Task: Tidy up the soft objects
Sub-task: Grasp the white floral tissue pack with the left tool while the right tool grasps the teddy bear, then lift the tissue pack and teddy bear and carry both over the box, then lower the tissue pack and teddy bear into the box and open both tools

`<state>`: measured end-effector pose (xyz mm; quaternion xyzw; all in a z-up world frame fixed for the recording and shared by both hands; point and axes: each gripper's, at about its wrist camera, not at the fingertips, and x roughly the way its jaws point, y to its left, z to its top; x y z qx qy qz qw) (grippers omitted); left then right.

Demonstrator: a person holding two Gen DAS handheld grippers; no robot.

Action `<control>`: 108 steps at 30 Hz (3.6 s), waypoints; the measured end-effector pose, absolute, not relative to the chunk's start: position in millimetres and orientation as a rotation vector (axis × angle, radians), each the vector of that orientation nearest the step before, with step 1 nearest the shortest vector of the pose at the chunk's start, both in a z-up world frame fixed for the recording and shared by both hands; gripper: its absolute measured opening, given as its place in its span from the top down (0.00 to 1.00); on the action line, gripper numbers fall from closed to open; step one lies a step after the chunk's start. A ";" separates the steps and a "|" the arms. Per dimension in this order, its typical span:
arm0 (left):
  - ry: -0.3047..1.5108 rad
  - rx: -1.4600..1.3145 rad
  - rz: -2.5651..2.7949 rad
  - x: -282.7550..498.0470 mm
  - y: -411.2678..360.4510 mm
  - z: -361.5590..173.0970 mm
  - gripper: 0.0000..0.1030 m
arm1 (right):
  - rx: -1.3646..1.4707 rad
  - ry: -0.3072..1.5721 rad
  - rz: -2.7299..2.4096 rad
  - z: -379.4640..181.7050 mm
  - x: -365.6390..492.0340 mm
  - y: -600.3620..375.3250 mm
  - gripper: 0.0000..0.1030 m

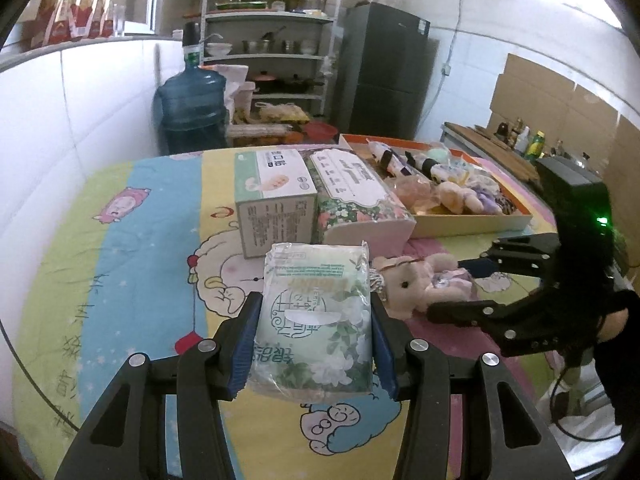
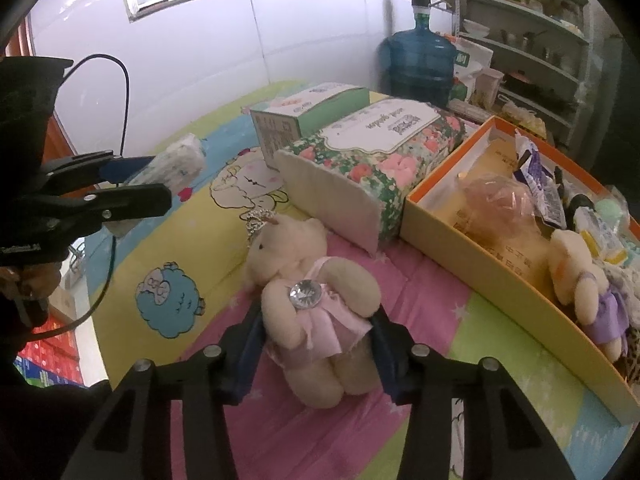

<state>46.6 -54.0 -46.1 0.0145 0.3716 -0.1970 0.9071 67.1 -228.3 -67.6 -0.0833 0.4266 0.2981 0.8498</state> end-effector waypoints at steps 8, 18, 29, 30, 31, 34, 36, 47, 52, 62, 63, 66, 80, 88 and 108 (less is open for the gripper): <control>0.747 0.017 -0.416 43.7 -62.7 -38.3 0.50 | -0.140 0.825 0.608 -45.2 48.2 -237.2 0.53; 0.705 0.014 -0.461 49.3 -93.7 -18.0 0.50 | -0.098 0.752 0.526 -23.6 26.7 -267.1 0.53; 0.681 0.020 -0.495 67.1 -142.3 1.1 0.50 | -0.023 0.677 0.383 -2.6 17.7 -326.1 0.53; 0.678 0.022 -0.501 68.9 -148.8 2.4 0.50 | -0.016 0.673 0.370 -1.5 18.3 -331.6 0.53; 0.675 0.025 -0.503 70.5 -153.7 3.3 0.50 | -0.010 0.669 0.358 -0.4 19.0 -336.5 0.53; 0.672 0.030 -0.506 76.3 -169.2 5.4 0.50 | 0.015 0.652 0.323 3.2 21.0 -353.4 0.53; 0.671 0.031 -0.505 80.8 -179.1 6.5 0.50 | 0.030 0.643 0.305 4.2 21.6 -362.9 0.53; 0.672 0.044 -0.492 108.7 -230.3 8.6 0.50 | 0.040 0.603 0.177 5.5 32.7 -410.4 0.53; 0.684 0.042 -0.483 125.8 -252.3 4.6 0.50 | 0.036 0.589 0.100 4.5 40.9 -426.0 0.53; 0.693 0.049 -0.445 156.3 -289.8 -11.0 0.50 | 0.135 0.597 0.051 -9.3 74.3 -459.7 0.53; 0.696 0.049 -0.441 158.8 -292.1 -12.9 0.50 | 0.139 0.597 0.045 -10.7 77.2 -461.7 0.53; 0.707 0.052 -0.426 166.7 -299.3 -19.5 0.50 | 0.164 0.599 0.041 -14.5 85.9 -468.3 0.53; 0.751 0.059 -0.380 196.0 -312.2 -40.1 0.50 | 0.181 0.643 0.062 -35.4 118.1 -473.2 0.52; 0.792 0.073 -0.371 209.1 -317.7 -53.7 0.50 | 0.173 0.682 0.070 -46.1 127.4 -470.0 0.52; 0.820 0.066 -0.409 218.8 -318.4 -61.9 0.47 | 0.170 0.687 0.070 -52.0 131.7 -469.2 0.46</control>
